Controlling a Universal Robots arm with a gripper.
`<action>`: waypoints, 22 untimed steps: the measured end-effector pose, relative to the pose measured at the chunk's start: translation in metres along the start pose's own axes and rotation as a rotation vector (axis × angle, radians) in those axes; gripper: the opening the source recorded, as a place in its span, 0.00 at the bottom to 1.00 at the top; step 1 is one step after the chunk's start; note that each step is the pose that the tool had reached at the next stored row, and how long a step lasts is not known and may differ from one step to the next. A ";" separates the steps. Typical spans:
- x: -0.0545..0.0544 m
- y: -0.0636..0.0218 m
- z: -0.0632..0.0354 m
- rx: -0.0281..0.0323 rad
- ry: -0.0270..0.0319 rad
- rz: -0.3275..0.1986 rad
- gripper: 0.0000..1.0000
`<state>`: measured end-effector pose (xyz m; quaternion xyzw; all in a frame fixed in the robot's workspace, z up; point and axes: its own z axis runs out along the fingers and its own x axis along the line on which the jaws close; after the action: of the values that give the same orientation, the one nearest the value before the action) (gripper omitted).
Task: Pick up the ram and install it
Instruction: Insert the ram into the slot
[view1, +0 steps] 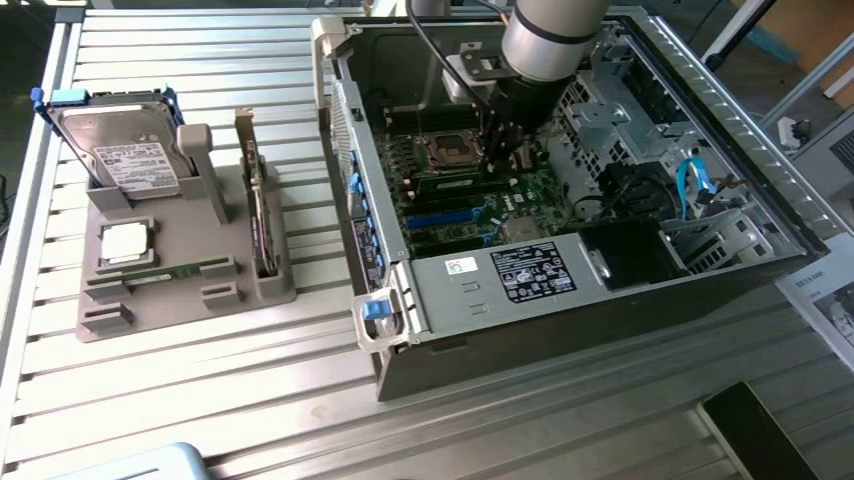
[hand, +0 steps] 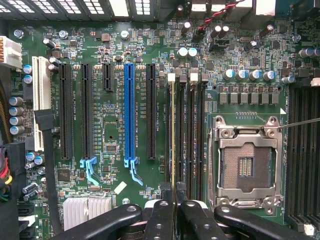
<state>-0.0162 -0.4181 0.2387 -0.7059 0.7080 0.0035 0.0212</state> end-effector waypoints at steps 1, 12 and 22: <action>0.000 0.0001 0.0002 0.0008 0.0000 0.000 0.12; 0.000 0.0027 0.0017 0.0087 0.0000 0.000 0.12; 0.000 0.0036 0.0022 0.0113 0.0000 0.000 0.12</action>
<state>-0.0197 -0.4181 0.2364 -0.7059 0.7079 -0.0005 0.0252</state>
